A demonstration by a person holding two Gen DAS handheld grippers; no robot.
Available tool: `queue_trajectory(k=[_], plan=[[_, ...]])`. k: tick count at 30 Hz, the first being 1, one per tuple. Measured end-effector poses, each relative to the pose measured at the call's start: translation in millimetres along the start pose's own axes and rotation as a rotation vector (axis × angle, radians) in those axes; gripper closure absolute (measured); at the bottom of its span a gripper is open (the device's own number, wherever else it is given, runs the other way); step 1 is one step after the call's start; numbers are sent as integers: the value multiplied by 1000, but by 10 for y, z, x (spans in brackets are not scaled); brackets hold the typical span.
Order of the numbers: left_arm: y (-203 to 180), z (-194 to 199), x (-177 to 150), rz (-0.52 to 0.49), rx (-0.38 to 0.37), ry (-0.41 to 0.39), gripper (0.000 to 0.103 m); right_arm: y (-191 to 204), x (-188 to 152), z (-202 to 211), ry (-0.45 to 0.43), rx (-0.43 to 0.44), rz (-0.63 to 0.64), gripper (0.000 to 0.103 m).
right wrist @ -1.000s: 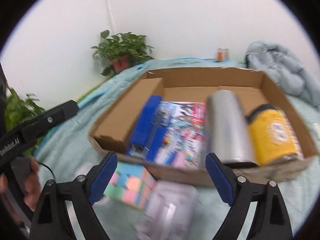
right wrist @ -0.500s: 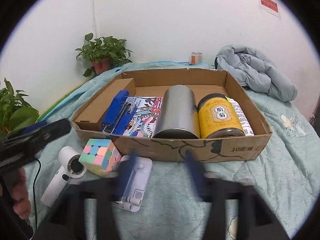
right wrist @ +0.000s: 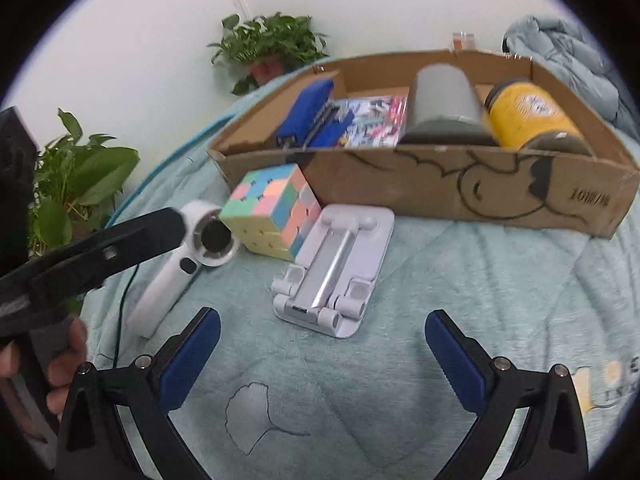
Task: Organize rigid objects
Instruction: 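Move the left gripper to the white phone stand and grasp it, then lift the phone stand with the left gripper and carry it into the box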
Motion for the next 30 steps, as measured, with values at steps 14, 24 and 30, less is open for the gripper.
queue_trajectory(k=[14,24,30], plan=[[-7,117,-63,31,-136,40,1,83,-71,-328,-5,-127,54,34],[-969,-414,-182,-3,-501,218,6,-518,-450,392,88,98,-209,34],[-1351,-617,-274,-18,-618,325,36,-607,-505,466,100,174,-298,34]])
Point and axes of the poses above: each gripper's, at about its wrist camera, not at the fingertips, and z roughly against the way its jaws point, y to its left, x to its top, the point moved 5 cm from there along -z, roughly the way its jaws point, and after that the axes turned 14 degrees about -z, right-handed, at the moved point
